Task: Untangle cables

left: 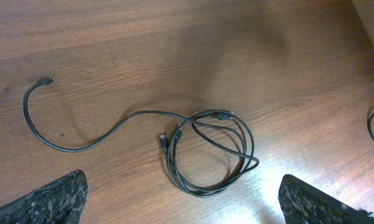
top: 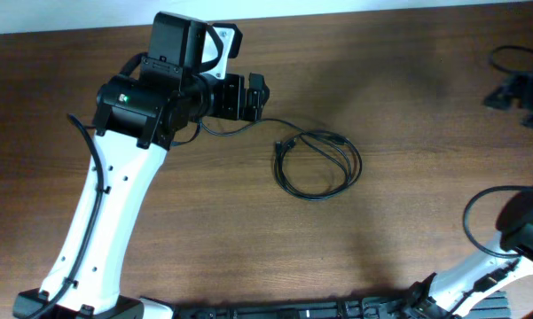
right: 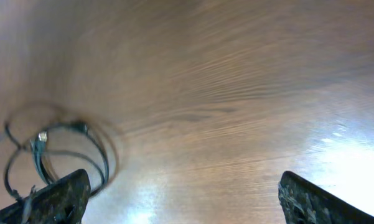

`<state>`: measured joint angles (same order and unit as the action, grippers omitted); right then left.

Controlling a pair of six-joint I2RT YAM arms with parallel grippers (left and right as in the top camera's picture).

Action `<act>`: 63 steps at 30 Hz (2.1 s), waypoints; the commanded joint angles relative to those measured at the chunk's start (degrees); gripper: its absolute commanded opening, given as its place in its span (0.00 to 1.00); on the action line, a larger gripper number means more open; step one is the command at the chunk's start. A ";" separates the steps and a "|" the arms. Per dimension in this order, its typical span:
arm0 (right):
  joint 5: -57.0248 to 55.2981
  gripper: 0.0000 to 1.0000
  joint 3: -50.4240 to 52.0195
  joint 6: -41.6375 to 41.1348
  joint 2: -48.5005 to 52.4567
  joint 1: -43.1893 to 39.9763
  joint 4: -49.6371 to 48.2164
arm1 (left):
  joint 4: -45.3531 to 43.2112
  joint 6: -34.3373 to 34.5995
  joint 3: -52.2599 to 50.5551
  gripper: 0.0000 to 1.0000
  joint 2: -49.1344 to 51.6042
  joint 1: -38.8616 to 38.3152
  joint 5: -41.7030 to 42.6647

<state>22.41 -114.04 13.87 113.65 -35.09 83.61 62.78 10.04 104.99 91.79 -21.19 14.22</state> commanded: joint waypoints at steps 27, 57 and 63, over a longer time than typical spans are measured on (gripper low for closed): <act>1.42 0.95 26.71 2.19 0.20 47.15 -6.47 | -0.13 -0.94 0.81 0.99 0.13 0.35 0.59; -9.38 0.04 -33.24 -11.63 -6.84 47.01 2.73 | -0.13 -0.94 0.81 0.99 0.13 0.37 0.59; -13.97 0.04 -43.28 -14.32 -6.86 47.01 2.29 | -0.13 -0.94 0.81 0.99 0.13 0.35 0.59</act>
<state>11.44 -155.59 1.54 107.39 11.62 86.13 62.76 10.04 104.99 91.79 -21.19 14.41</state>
